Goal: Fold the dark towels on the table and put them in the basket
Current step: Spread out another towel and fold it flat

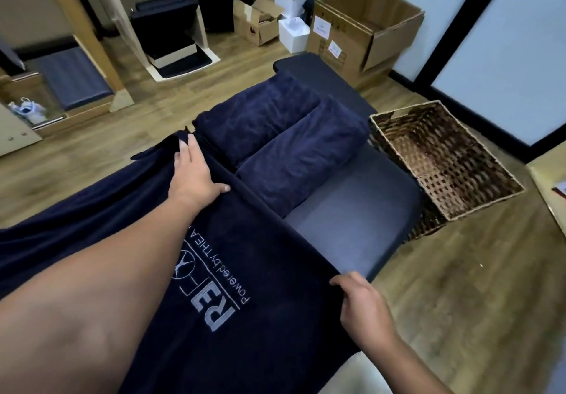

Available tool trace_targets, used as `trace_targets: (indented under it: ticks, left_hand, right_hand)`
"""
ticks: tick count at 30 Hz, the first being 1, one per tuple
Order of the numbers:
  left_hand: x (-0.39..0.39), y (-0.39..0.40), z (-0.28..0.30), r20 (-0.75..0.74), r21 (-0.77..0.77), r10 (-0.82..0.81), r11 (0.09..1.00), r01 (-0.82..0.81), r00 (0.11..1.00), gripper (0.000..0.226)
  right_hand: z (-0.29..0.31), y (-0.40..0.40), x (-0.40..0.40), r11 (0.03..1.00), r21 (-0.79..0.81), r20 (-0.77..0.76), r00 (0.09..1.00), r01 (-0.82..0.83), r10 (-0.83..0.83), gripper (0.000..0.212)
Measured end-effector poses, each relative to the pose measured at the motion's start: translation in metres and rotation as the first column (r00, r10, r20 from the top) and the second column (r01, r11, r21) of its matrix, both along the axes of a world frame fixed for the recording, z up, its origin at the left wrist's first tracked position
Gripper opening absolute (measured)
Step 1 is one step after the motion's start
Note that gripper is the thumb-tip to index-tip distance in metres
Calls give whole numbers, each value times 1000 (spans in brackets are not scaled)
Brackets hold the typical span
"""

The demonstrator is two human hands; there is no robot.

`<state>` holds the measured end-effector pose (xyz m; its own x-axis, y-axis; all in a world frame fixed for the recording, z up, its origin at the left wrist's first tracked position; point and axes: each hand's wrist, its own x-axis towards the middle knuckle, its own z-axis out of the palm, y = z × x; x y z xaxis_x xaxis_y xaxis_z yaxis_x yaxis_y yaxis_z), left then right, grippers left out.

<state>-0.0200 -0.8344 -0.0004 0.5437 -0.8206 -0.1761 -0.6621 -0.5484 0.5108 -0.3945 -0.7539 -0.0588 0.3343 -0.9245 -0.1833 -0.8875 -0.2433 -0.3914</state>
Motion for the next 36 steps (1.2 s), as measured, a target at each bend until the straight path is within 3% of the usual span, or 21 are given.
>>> trace_targets:
  ticks: [4,7,10,11,13,16,18,20,24,30,36]
  left_hand:
    - [-16,-3,-19,-71,162,-136,976,146,988,132]
    - [-18,8,-24,7,353,-239,909,221,971,113]
    - [-7,45,-21,208,418,-248,897,143,946,64]
    - [-1,60,-20,231,431,-210,897,93,950,58]
    - [12,92,-16,209,490,-80,871,-34,975,68]
    - [42,139,-9,155,643,170,730,-230,973,115]
    - [62,167,-8,107,710,307,642,-289,946,137]
    - [76,188,-10,48,716,375,633,-293,926,144]
    - [80,192,-17,26,699,365,659,-278,930,147]
    - [85,185,-33,76,719,334,634,-284,939,154]
    - [90,186,-43,77,726,311,633,-268,947,157]
  right_hand:
    - [18,-4,16,995,-55,-270,960,-88,70,38]
    - [28,-10,46,952,-25,-240,926,-304,290,27]
    - [28,-12,89,854,133,-188,833,-503,520,47]
    - [29,-11,103,823,203,-190,804,-530,564,54]
    - [32,-9,128,786,249,-225,755,-566,615,62]
    - [31,-8,160,771,298,-263,728,-563,633,71]
    - [28,-11,177,757,297,-269,709,-582,651,71]
    - [26,-18,196,739,287,-237,703,-609,671,68]
    - [27,-33,237,716,249,-198,689,-653,697,53]
    - [31,-81,331,758,-18,-168,750,-652,640,34]
    - [29,-134,430,796,-39,-86,795,-605,600,26]
